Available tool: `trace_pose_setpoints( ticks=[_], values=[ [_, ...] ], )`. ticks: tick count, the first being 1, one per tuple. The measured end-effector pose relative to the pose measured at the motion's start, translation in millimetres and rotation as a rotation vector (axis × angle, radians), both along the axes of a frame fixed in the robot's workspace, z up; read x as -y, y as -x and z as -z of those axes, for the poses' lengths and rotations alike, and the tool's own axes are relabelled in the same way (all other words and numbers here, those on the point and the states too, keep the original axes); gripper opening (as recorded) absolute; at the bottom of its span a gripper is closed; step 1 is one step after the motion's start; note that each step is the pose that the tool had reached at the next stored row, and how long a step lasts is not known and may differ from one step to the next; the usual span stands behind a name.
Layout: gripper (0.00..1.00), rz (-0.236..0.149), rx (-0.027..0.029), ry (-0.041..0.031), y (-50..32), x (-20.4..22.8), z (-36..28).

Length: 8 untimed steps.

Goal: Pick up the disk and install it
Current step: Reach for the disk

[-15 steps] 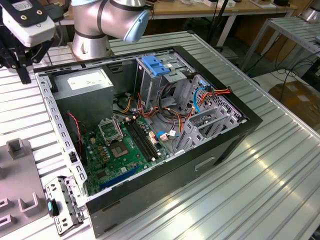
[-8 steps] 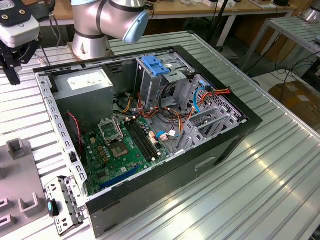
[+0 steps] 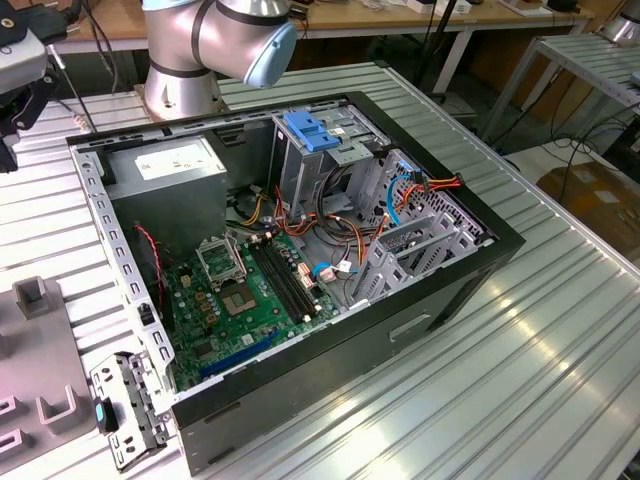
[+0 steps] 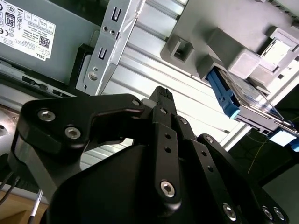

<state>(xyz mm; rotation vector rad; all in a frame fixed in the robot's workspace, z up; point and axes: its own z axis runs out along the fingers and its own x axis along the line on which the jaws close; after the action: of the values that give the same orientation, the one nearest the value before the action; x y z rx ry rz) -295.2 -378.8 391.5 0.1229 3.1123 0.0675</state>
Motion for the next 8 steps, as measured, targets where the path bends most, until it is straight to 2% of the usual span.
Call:
trace_pose_setpoints(
  ticks=[3,5,6,8],
  values=[
    [0.11,0.000,0.0001,-0.0001,5.2,-0.5,0.1],
    [0.11,0.000,0.0000,0.0000,10.6,-1.2,0.1],
    [0.11,0.000,0.0001,0.0000,16.4,-1.8,0.1],
    [0.11,0.000,0.0001,0.0000,20.7,-2.3,0.1]
  ],
)
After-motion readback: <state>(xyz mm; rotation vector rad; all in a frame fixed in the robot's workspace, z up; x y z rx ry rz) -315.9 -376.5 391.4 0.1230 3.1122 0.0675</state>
